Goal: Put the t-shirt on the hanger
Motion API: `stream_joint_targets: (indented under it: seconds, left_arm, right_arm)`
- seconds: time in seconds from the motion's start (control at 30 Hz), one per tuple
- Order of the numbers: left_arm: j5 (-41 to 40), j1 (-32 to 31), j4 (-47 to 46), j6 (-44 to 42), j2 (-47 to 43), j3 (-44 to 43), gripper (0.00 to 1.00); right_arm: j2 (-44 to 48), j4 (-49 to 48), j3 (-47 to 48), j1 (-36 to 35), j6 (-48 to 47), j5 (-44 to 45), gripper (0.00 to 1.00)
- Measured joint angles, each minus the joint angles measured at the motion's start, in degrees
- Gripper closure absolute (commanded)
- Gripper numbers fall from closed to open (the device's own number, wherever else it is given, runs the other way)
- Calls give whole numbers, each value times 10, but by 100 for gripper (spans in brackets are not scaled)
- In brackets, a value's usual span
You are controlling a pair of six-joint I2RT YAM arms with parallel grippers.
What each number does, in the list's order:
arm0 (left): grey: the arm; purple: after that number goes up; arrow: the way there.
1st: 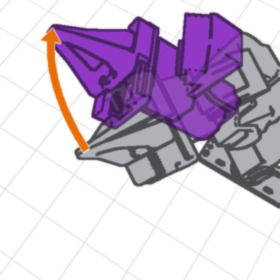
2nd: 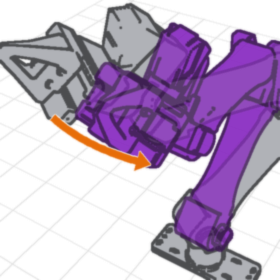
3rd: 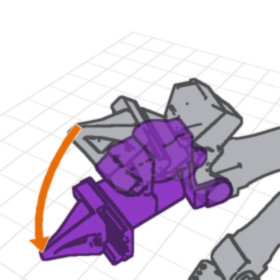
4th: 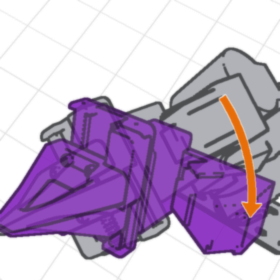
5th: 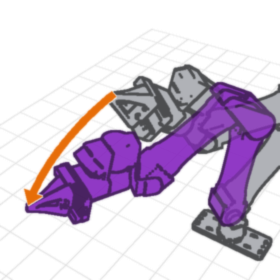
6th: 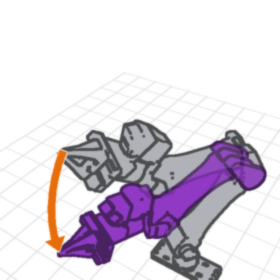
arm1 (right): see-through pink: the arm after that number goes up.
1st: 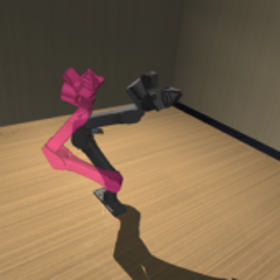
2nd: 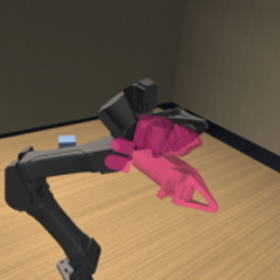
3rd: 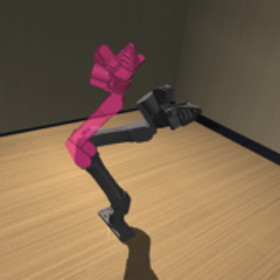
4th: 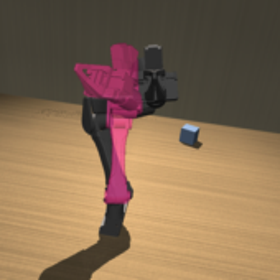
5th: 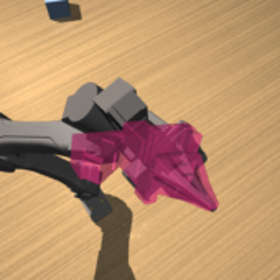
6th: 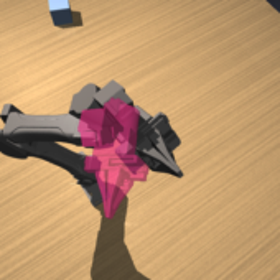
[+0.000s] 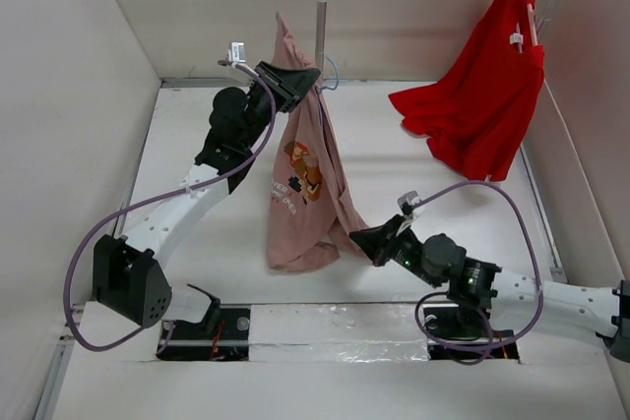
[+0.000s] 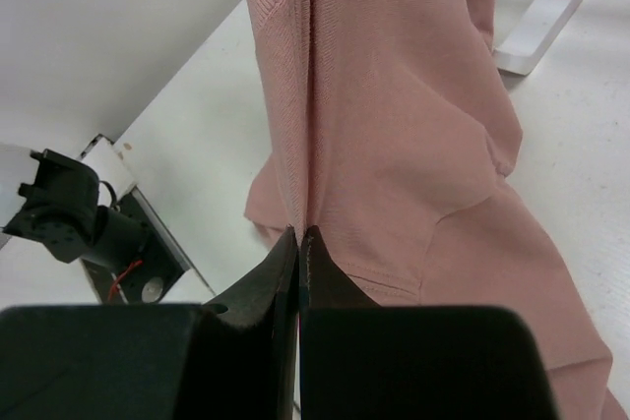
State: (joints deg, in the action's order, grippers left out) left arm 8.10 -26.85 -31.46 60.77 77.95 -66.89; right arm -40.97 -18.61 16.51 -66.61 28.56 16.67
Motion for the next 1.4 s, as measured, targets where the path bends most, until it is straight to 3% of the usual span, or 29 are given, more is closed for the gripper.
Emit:
stream_joint_targets:
  seconds: [0.37,0.53,0.7,0.93,1.03,1.07,1.17,1.33,1.37,1.4]
  left_arm:
    - [-52,-11,-24,-132,-5,18,100]
    - [-24,-9,-115,-92,-36,134,100]
    - [13,-6,-154,-42,-46,231,100]
    - [69,-4,-149,5,-98,261,100]
    - [84,-4,-150,13,-134,265,100]
    - [87,-4,-152,16,-145,271,100]
    - [100,-4,-159,25,-166,296,100]
    - [114,-4,-162,40,-161,334,100]
    - [116,-4,-161,41,-158,335,100]
    - [119,-4,-160,43,-156,335,100]
  right_arm:
    - [24,233,166,-37,8,15,100]
    - [-36,313,267,-45,-17,12,100]
    - [-137,333,371,-47,-51,-4,100]
    - [-229,312,372,-37,-56,-11,100]
    - [-230,309,321,-35,-36,-22,67]
    - [-225,310,301,-35,-30,-28,47]
    - [-192,333,257,-38,-17,-37,31]
    - [-93,349,252,-40,-13,-24,34]
    - [-79,346,254,-36,-16,-21,57]
    - [-72,342,257,-28,-21,-24,66]
